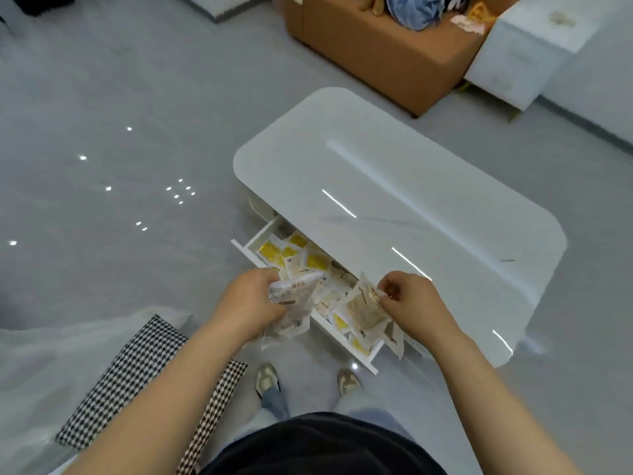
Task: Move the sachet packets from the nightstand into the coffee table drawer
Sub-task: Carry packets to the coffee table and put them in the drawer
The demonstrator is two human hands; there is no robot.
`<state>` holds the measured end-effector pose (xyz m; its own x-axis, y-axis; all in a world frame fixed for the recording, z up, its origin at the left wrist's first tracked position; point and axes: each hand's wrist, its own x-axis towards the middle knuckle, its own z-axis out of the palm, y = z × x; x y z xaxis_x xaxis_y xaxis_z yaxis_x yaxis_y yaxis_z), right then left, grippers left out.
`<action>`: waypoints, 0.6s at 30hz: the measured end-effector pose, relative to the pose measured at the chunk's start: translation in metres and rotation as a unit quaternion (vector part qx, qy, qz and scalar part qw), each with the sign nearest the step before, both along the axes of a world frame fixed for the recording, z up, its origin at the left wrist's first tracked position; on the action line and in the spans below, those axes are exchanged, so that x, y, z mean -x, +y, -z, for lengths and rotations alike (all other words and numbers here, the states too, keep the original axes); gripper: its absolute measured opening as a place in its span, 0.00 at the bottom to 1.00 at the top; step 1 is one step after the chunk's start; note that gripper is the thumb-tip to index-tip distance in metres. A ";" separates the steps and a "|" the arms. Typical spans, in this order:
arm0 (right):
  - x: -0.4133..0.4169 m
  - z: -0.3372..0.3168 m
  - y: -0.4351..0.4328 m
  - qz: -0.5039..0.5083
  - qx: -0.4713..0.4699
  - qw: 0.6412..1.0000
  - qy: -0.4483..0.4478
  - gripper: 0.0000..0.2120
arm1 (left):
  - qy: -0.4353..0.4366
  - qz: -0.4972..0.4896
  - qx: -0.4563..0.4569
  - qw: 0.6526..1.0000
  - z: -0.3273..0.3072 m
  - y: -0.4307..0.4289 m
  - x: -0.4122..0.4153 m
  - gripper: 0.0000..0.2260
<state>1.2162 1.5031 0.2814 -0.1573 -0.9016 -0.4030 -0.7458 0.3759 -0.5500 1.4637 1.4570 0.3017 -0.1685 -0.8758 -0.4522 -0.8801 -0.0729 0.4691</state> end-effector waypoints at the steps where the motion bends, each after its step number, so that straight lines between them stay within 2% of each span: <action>1: -0.001 0.002 0.002 0.027 -0.002 1.000 -0.003 0.06 | -0.005 0.020 0.001 1.000 0.001 -0.010 0.000 0.05; 9: 0.003 0.022 0.033 0.227 -0.007 0.974 -0.002 0.06 | 0.000 0.170 -0.017 0.985 0.023 -0.064 0.032 0.08; 18: 0.023 0.060 0.038 0.315 -0.015 0.949 -0.019 0.04 | -0.033 0.232 -0.043 0.971 0.059 -0.090 0.082 0.05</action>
